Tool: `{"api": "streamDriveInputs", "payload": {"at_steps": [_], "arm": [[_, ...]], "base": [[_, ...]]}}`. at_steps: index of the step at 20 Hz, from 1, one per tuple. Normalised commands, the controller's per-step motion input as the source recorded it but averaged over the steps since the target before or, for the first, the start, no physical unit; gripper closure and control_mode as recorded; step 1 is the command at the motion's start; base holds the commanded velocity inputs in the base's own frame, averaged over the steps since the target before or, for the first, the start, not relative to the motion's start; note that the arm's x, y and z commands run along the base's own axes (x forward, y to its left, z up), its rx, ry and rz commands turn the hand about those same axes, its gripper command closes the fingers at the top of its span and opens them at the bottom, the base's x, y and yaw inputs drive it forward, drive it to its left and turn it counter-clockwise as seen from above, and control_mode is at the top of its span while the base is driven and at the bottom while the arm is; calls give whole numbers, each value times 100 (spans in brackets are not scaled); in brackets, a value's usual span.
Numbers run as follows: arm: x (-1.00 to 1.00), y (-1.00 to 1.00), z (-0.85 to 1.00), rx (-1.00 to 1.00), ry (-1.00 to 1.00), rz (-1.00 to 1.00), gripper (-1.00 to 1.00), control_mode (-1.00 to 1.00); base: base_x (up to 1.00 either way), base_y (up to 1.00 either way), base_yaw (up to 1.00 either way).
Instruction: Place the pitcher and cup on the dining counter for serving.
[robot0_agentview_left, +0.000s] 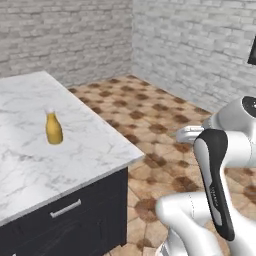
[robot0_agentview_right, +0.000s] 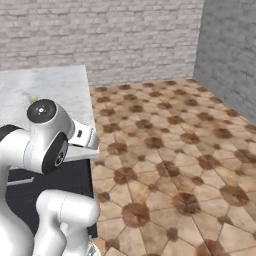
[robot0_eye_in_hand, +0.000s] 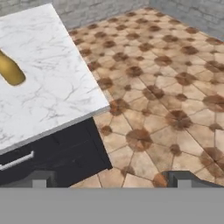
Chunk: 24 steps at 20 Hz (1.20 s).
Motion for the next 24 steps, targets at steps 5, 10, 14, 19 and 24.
{"api": "streamDriveInputs", "payload": {"at_steps": [5,10,14,19,24], "arm": [[0,0,0,0,0,0,-100,100],[0,0,0,0,0,0,-100,100],[0,0,0,0,0,0,-100,100],[0,0,0,0,0,0,-100,100],[0,0,0,0,0,0,-100,100]], "base": [[-18,0,-83],[-6,-4,-85],[0,-12,-88],[0,-27,-85],[29,-20,-75]]}}
